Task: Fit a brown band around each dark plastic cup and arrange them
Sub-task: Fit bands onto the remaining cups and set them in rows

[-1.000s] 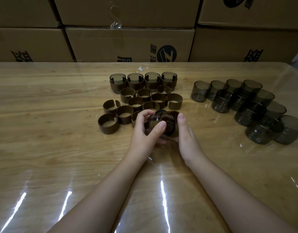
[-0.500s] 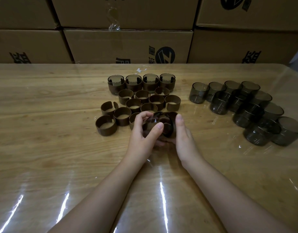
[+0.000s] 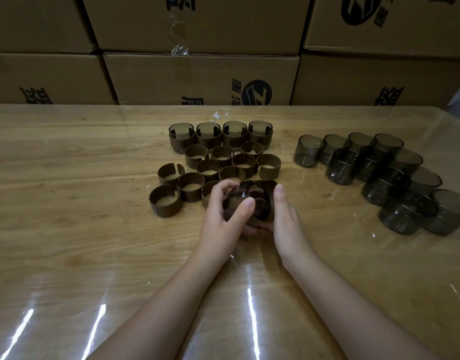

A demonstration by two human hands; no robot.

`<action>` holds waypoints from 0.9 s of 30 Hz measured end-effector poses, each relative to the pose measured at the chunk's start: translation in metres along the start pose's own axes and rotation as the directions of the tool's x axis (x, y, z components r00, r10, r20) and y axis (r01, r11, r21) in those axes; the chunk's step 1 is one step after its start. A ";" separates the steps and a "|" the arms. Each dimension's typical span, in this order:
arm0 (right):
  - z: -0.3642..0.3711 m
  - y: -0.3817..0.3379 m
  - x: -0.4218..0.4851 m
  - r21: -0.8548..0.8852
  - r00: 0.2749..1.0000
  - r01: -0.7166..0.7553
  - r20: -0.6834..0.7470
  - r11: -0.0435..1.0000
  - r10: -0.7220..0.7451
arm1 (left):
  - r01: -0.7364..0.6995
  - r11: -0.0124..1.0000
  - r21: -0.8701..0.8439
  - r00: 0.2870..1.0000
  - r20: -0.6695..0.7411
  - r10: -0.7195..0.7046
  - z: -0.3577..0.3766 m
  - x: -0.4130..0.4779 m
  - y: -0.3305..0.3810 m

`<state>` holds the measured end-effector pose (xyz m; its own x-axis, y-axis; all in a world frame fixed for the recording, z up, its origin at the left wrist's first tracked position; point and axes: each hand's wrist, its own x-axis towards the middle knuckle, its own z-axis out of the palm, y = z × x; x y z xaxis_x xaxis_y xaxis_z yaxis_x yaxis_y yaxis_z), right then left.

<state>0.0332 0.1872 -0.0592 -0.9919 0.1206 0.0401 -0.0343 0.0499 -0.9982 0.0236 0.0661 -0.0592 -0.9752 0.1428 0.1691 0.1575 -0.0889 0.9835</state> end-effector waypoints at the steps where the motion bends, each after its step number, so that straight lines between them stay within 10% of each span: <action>1: 0.000 -0.001 0.000 0.010 1.000 0.006 0.001 1.000 -0.006 | -0.002 1.000 -0.007 1.000 0.004 0.002 0.000 0.000 0.000; 11: -0.013 0.002 0.011 0.085 0.990 -0.124 -0.063 0.989 0.129 | -0.170 0.970 0.171 0.984 0.085 0.157 0.001 -0.008 0.000; 16: -0.015 0.004 0.011 0.138 0.993 -0.116 0.025 0.984 0.113 | 0.171 0.950 -0.261 0.985 0.034 -0.168 -0.006 0.002 0.001; 27: -0.019 -0.005 0.009 0.165 0.983 -0.068 0.180 0.984 0.038 | 0.241 0.887 -0.393 0.969 0.149 -0.197 -0.009 0.011 -0.003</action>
<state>0.0270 0.2066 -0.0529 -0.9983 -0.0579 -0.0063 0.0133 -0.1225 -0.9924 0.0114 0.0587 -0.0607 -0.9527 0.3031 -0.0200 -0.1561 -0.4320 0.8883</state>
